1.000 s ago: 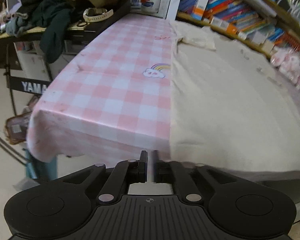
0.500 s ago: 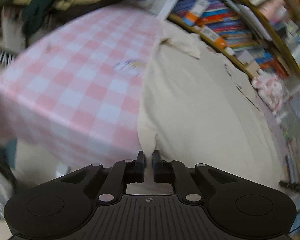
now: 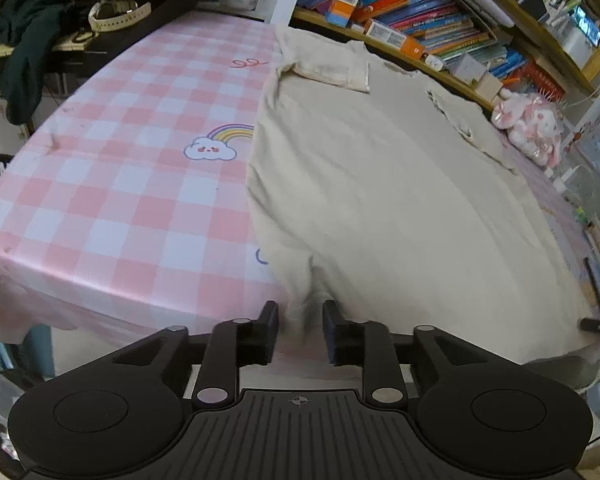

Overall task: Fold clothes
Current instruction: 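Grasp the hem with the left gripper while the right gripper grasps the hem too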

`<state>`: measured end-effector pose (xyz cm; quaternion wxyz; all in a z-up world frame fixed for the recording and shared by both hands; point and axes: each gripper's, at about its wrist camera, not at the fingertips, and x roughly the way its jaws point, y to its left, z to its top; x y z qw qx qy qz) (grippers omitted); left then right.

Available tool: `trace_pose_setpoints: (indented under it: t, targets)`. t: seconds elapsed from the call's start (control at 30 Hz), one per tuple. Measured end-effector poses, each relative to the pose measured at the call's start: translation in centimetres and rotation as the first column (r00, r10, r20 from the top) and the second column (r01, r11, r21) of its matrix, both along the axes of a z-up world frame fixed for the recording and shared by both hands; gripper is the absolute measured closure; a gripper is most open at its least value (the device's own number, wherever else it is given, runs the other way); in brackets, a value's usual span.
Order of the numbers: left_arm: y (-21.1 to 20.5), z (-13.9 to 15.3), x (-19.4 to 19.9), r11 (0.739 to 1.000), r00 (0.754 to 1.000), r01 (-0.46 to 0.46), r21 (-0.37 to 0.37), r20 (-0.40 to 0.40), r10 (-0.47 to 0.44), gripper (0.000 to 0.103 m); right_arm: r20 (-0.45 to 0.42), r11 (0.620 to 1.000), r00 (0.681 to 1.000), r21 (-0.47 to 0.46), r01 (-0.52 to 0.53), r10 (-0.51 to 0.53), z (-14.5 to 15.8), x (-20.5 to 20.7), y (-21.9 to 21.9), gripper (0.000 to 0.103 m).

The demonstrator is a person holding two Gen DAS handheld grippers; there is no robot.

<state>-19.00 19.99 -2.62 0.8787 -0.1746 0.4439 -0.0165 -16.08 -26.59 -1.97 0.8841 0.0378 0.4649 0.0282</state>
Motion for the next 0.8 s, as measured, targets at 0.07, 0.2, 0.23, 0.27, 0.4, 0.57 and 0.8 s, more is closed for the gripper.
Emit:
trace_pose_setpoints:
  t: [0.07,0.2,0.23,0.27,0.4,0.57,0.8]
  targets:
    - [0.1,-0.1,0.0,1.000,1.000,-0.005,-0.008,0.001,0.005,0.076,-0.020,1.000,1.000,0.022,0.020,-0.020,-0.4,0.0,-0.8,0.071]
    - [-0.1,-0.1,0.0,1.000,1.000,-0.007,0.001,-0.003,0.007,0.099,-0.029,0.996,0.999,0.080,0.045,-0.043,-0.8,-0.3,-1.7,0.070]
    - [-0.3,-0.1,0.1,1.000,1.000,-0.004,0.009,-0.012,0.005,0.099,-0.030,0.996,0.999,0.078,0.047,-0.045,-0.8,-0.3,-1.7,0.078]
    - [-0.7,0.2,0.0,0.999,1.000,0.004,0.034,-0.003,-0.004,0.100,-0.036,0.996,0.999,0.083,0.041,-0.039,-0.7,-0.3,-1.5,0.088]
    - [-1.8,0.9,0.1,0.997,0.999,0.037,0.069,0.014,-0.038,0.099,0.003,0.995,1.000,0.094,-0.010,0.010,0.4,-0.6,-0.3,0.095]
    - [-1.1,0.2,0.4,0.998,0.999,0.019,0.059,-0.035,-0.017,0.093,-0.017,0.999,1.000,0.044,-0.026,0.027,0.1,-0.3,0.4,0.095]
    - [-0.7,-0.1,0.4,1.000,1.000,0.012,0.008,-0.026,-0.012,0.089,-0.039,0.999,0.999,0.048,0.025,-0.023,-0.8,-0.1,-0.7,0.087]
